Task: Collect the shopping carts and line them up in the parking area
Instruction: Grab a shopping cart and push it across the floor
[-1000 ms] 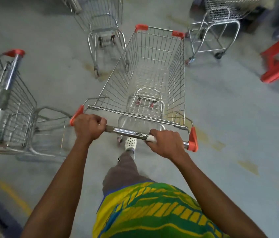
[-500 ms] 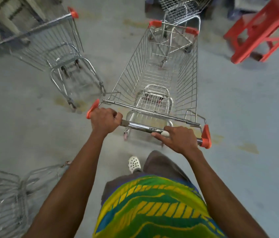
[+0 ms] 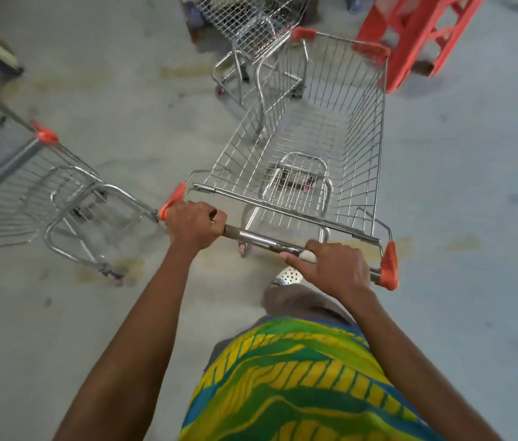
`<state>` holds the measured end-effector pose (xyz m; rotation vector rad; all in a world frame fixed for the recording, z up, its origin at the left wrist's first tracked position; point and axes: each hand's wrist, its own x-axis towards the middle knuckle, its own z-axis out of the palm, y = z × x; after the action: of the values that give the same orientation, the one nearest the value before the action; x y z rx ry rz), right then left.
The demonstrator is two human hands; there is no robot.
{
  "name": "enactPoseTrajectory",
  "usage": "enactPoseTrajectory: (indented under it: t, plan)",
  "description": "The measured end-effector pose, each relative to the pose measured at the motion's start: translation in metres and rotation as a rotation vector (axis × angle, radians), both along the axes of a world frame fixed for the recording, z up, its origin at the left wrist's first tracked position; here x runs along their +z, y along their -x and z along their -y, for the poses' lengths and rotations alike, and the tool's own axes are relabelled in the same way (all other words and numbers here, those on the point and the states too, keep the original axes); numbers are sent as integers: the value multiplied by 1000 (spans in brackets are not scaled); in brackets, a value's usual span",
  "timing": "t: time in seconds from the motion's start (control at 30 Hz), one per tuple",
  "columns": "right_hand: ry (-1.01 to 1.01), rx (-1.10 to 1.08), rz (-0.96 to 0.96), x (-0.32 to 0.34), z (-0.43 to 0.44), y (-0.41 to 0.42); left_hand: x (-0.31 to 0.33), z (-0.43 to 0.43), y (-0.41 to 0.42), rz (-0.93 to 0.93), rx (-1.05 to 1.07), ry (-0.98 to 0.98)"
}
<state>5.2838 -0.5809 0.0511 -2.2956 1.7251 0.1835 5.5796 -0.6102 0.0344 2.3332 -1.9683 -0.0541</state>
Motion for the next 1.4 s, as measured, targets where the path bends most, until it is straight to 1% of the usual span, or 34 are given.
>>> enactPoseTrajectory:
  t: [0.13, 0.3, 0.47, 0.63, 0.7, 0.83, 0.9, 0.97, 1.07, 1.17, 1.4]
  plan:
    - [-72, -90, 79, 2, 57, -6, -2, 81, -4, -21, -105, 8]
    - [-84, -194, 86, 8, 121, -4, -2, 178, 6, -46, -218, 6]
    - [-20, -322, 73, 3, 181, 4, 2, 269, 28, -67, -330, 5]
    - [70, -427, 35, -2, 240, 14, 1, 360, 54, -45, -442, 19]
    - [96, -475, 2, -2, 266, 17, -5, 400, 64, -61, -506, 49]
    - [151, -587, -1, -8, 314, 30, -10, 474, 92, -83, -631, 95]
    - [171, -644, -7, -9, 337, 40, -14, 511, 109, -104, -665, 93]
    - [224, -705, -28, -9, 362, 47, -13, 549, 129, -106, -723, 42]
    - [363, -769, -139, -12, 395, 61, -10, 598, 163, -35, -878, -46]
    - [458, -833, -178, -19, 427, 84, -10, 647, 204, -8, -969, -47]
    - [513, -945, -187, -23, 502, 171, -14, 742, 321, 47, -1084, -76]
